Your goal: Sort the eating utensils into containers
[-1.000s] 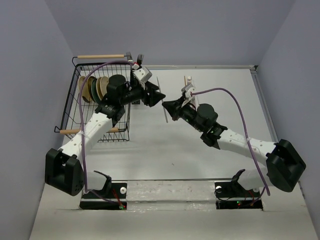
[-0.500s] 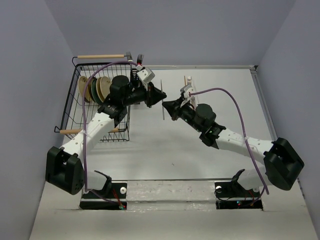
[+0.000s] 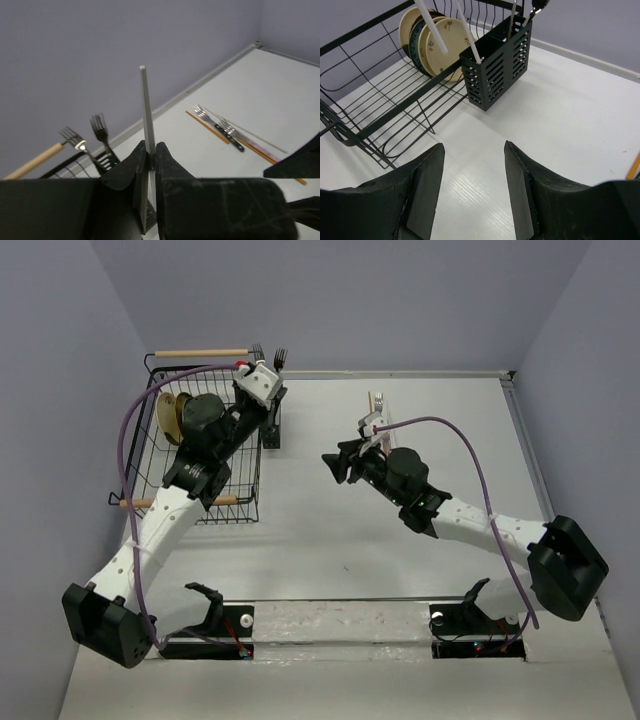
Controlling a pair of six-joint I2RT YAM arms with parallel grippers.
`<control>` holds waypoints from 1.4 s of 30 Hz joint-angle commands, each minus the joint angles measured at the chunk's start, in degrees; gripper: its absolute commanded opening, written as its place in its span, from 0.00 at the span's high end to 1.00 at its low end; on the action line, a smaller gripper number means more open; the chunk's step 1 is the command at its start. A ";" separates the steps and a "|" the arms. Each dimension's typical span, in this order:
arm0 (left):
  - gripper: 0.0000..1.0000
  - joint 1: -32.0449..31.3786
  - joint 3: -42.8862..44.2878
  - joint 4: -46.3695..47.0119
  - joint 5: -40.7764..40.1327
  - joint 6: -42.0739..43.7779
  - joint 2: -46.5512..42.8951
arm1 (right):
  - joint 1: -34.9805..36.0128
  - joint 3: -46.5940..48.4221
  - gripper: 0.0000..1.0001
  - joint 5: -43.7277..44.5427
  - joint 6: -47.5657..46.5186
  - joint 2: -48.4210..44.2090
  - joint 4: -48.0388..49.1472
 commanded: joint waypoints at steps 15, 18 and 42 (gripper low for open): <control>1.00 9.12 10.03 6.87 -2.47 4.82 8.17 | 0.56 -5.41 0.43 4.93 -1.63 -4.71 -0.19; 1.00 10.01 11.52 6.00 2.54 3.86 10.98 | 0.56 -6.03 0.43 5.72 -1.89 -4.89 -0.27; 1.00 11.42 8.55 11.34 8.44 0.69 20.31 | 0.56 -9.54 0.43 7.83 -1.98 -5.15 -0.10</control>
